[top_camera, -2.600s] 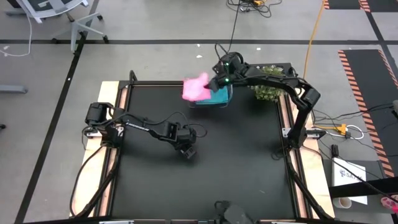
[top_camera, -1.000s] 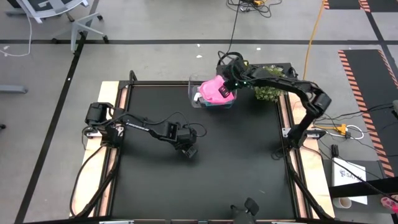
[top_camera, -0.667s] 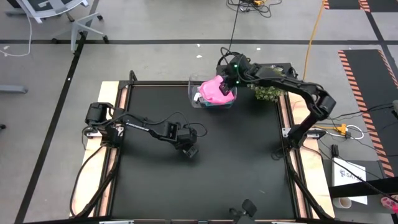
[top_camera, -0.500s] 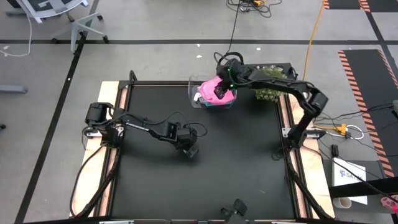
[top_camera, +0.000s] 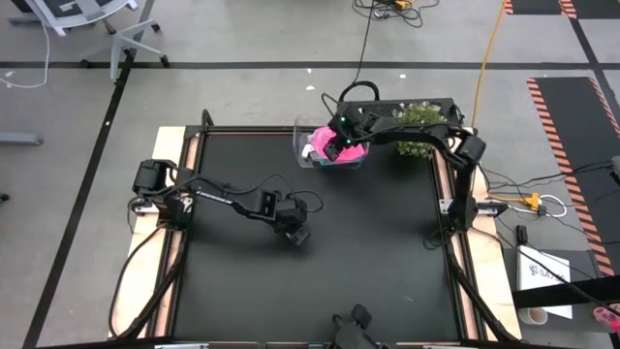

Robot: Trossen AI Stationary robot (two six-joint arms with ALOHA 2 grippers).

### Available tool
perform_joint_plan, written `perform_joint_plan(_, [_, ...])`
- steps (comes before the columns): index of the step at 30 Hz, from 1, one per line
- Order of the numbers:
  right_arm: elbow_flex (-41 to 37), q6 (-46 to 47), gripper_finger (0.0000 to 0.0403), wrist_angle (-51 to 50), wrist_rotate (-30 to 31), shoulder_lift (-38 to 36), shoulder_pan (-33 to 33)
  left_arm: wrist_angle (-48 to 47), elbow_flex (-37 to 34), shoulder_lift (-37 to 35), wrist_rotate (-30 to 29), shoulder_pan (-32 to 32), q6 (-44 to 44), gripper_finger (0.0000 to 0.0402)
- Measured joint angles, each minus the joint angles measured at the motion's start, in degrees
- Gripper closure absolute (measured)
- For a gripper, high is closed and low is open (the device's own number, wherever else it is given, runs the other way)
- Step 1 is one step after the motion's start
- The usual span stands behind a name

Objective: Fold microfiber towels
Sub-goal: Put the pink microfiber cloth into the transparent bin, then return to Home Position

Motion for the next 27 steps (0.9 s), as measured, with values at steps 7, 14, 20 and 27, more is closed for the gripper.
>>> perform_joint_plan(7, [-0.04,0.1,0.0273,-0.51,-0.06,1.03,-0.5,-0.18,0.0,0.0,-1.03,0.0,1.41,0.0289])
perform_joint_plan(14, [0.0,-1.19,0.0273,-5.83,-1.45,-13.37,0.15,-2.33,-0.02,-5.13,-3.59,-0.39,4.73,0.0289])
perform_joint_plan(20, [0.02,-4.8,0.0276,-20.48,-1.49,-29.03,1.39,-17.1,-0.02,-18.49,-16.62,-3.48,3.62,0.0289])
perform_joint_plan(27, [-0.03,-7.34,0.0332,-37.44,-6.13,-47.83,4.29,-36.43,-0.02,-35.23,-28.75,-14.24,-4.41,0.035])
